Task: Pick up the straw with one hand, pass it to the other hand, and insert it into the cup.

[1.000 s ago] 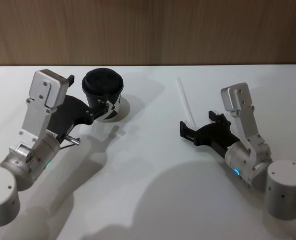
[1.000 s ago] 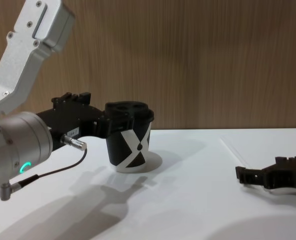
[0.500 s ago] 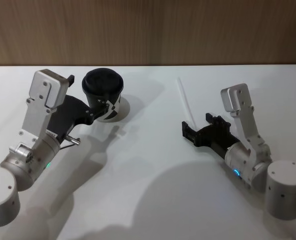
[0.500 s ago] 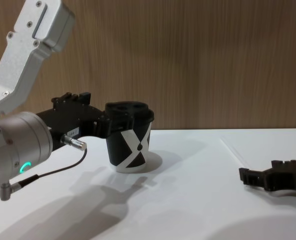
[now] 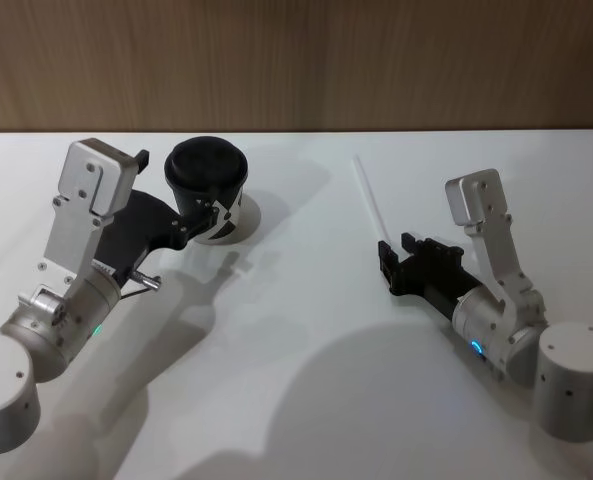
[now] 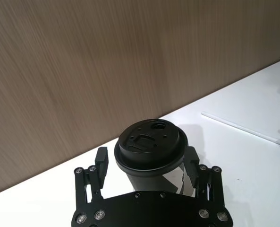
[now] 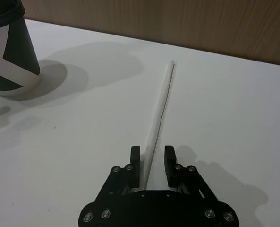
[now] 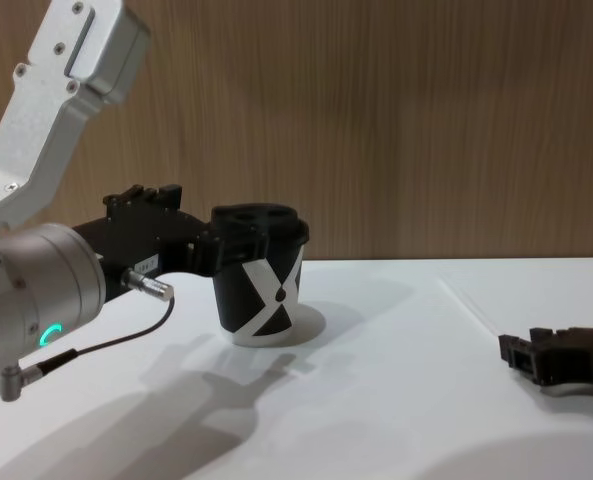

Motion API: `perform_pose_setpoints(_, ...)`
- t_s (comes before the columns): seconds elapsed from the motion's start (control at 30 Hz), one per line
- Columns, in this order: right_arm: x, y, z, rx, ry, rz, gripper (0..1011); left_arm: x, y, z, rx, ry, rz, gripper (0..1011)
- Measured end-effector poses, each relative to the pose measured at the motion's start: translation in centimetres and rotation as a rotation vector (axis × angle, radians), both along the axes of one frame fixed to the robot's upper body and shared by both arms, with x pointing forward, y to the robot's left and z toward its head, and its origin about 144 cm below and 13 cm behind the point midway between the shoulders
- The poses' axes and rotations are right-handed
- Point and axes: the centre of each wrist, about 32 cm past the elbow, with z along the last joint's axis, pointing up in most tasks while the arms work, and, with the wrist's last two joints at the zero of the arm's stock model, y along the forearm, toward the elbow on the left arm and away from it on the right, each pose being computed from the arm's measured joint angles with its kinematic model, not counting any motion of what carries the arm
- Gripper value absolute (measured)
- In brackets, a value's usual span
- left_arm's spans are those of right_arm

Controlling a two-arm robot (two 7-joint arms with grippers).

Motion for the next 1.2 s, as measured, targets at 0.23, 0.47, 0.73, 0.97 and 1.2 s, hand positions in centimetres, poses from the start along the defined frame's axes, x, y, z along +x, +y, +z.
perform_pose_setpoints(0.23, -0.1, -0.1, -0.1, 0.005, 0.013, 0.01, 162, 0.0, 0.0, 0.0, 0.0, 0.0, 0.0, 1001)
perform_pose_setpoints(0.47, -0.2, 0.0, -0.1, 0.01, 0.019, 0.017, 31, 0.0, 0.0, 0.0, 0.0, 0.0, 0.0, 1000)
perform_pose_setpoints(0.73, -0.3, 0.1, -0.3, 0.014, 0.008, 0.018, 6, 0.0, 0.0, 0.0, 0.0, 0.0, 0.0, 1000)
perform_pose_setpoints(0.97, -0.5, 0.1, 0.1, 0.039, -0.048, 0.023, 6, 0.0, 0.0, 0.0, 0.0, 0.0, 0.0, 1000)
perform_pose_setpoints(1.2, -0.7, -0.1, 1.1, 0.09, -0.134, 0.037, 6, 0.0, 0.0, 0.0, 0.0, 0.0, 0.0, 1000)
